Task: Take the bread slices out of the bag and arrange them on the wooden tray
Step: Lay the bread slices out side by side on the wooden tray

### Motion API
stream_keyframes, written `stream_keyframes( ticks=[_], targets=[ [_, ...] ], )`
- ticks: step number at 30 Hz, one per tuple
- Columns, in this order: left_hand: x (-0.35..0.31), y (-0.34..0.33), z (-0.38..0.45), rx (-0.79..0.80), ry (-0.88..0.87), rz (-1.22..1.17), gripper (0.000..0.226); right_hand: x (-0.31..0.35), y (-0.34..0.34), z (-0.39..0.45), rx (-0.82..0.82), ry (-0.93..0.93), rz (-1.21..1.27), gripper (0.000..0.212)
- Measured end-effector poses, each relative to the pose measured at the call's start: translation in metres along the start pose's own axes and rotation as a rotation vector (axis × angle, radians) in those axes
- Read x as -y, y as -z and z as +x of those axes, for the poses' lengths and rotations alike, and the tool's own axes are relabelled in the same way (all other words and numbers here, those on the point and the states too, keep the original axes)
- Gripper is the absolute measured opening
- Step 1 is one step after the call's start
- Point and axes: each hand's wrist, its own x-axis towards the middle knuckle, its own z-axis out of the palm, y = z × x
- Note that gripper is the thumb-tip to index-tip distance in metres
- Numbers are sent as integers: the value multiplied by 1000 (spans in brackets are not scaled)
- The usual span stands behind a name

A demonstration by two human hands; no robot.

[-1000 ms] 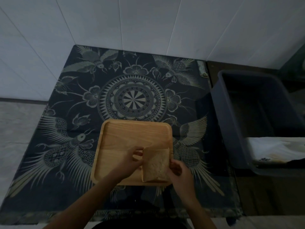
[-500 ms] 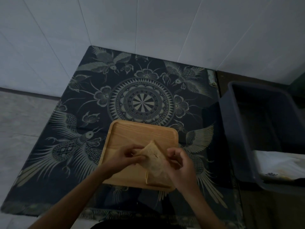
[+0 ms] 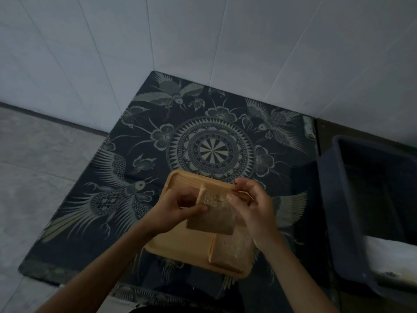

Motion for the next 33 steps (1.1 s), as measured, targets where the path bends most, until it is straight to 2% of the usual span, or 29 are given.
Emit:
stream_keyframes(
  ticks=[4,7,12,17,22,28,33],
  targets=[
    [-7,10,-6,-29,-29,-50,22,-12,-14,14,-4,-194,217,44],
    [-8,19,-11,-63,-12,-94,23,-22,-23,16,41,-277,241,49],
    [-4,37,-22,-112,81,-146,26,-36,-33,11,102,-348,151,39],
    [16,54,-33,-136,262,-106,27,-47,-45,2,99,-434,70,18],
    [51,66,-40,-167,393,-114,26,-72,-59,-7,41,-533,50,16],
    [77,65,-45,-273,425,105,29,-101,-77,-14,-4,-641,-28,13],
    [94,61,-48,-360,497,352,34,-125,-85,-13,-11,-723,-117,22]
  ],
)
